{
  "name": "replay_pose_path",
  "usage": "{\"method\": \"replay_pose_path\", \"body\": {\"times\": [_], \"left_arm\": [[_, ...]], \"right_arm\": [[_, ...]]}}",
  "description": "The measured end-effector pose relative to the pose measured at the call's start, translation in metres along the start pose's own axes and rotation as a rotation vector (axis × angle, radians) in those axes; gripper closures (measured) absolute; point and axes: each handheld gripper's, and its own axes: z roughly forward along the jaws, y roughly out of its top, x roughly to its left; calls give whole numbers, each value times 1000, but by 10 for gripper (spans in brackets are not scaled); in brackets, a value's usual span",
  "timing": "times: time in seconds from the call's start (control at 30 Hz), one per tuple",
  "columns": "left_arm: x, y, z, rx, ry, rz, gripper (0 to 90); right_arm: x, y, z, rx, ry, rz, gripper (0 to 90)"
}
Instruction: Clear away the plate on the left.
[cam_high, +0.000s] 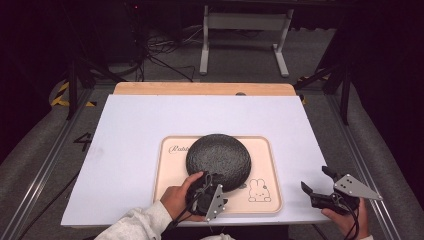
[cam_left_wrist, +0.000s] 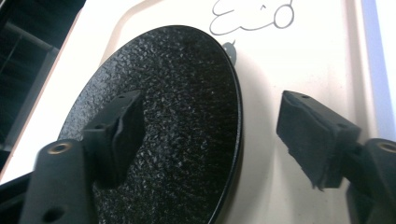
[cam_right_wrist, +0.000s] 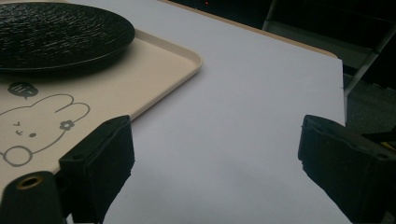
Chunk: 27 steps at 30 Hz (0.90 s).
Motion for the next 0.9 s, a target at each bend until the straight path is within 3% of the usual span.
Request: {"method": "replay_pose_path", "body": {"times": [0.1,0.13,0.17,0.33,0.9], "left_arm": [[2,-1,-2,-19,-6,-38,193],[5,-1,-3,-14,-6,-20,187],[7,-2,-5,-25,-4,-43,173],[13,-3,-9,-37,6,-59,145],[35,-12,-24,-55,52,-137,137]], "right_arm": [[0,0,0,-1,1,-2,113],[0,0,0,-1,0,-2,113],[0,0,0,-2,1,2,113],[0,0,0,-2,1,1,112],[0,0,0,0,4,-3,113]]}}
